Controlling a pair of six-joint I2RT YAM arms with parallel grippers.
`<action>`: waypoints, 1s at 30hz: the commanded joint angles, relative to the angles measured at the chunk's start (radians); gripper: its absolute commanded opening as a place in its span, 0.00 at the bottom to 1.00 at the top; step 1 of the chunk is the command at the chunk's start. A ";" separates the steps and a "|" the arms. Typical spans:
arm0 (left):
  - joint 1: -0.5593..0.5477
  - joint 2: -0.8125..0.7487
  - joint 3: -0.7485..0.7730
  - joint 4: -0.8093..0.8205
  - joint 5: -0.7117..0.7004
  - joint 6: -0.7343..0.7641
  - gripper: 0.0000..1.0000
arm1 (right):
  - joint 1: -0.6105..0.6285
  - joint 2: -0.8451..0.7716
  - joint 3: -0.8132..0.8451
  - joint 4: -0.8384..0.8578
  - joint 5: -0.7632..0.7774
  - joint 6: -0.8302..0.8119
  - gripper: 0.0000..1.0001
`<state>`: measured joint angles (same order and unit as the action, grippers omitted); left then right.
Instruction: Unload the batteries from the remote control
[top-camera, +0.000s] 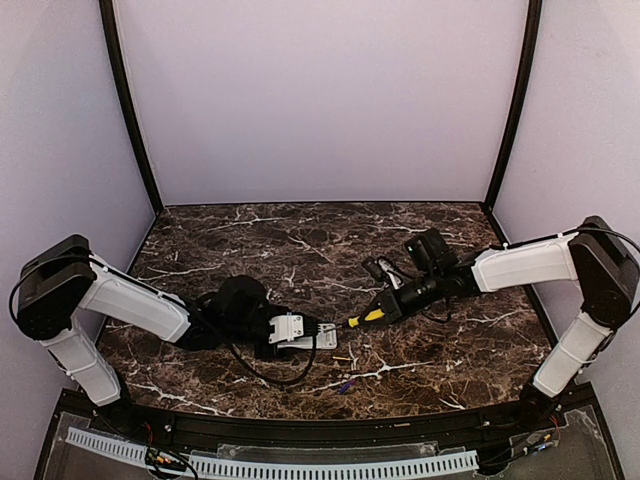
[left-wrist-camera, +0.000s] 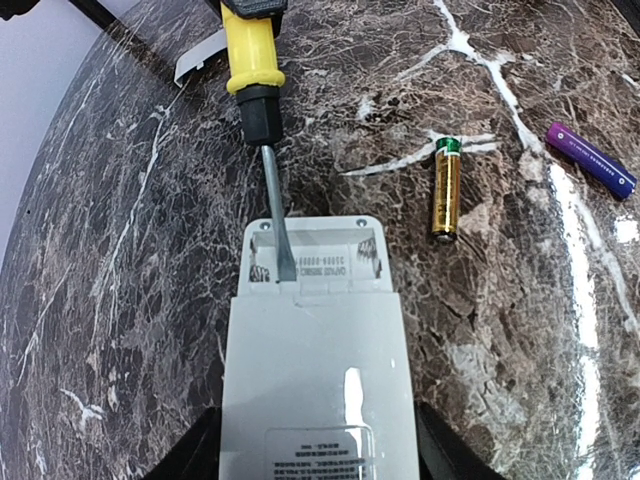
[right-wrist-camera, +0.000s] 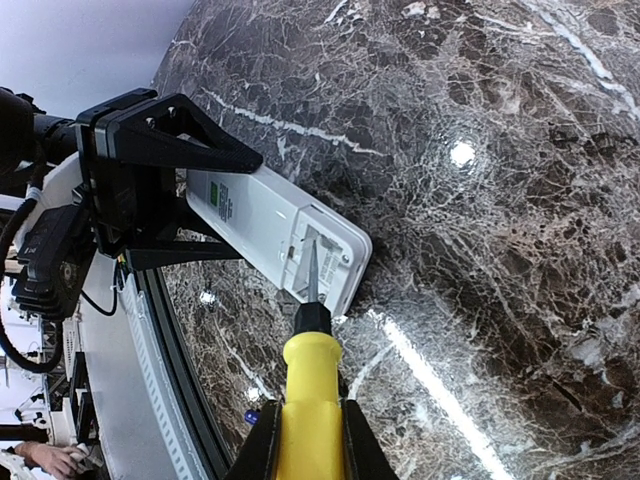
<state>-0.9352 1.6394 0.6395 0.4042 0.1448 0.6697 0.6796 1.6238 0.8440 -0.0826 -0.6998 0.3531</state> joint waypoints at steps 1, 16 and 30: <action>-0.005 -0.041 0.020 0.006 -0.002 0.004 0.00 | -0.003 -0.009 -0.015 0.009 -0.008 0.001 0.00; -0.007 -0.088 -0.005 0.061 -0.057 -0.006 0.00 | -0.004 -0.160 0.000 -0.048 0.060 -0.022 0.00; -0.007 -0.206 0.000 0.072 -0.148 -0.159 0.00 | -0.005 -0.353 -0.005 -0.053 0.378 -0.021 0.00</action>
<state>-0.9363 1.4975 0.6388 0.4507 0.0399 0.6090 0.6796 1.3121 0.8284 -0.1345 -0.4587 0.3370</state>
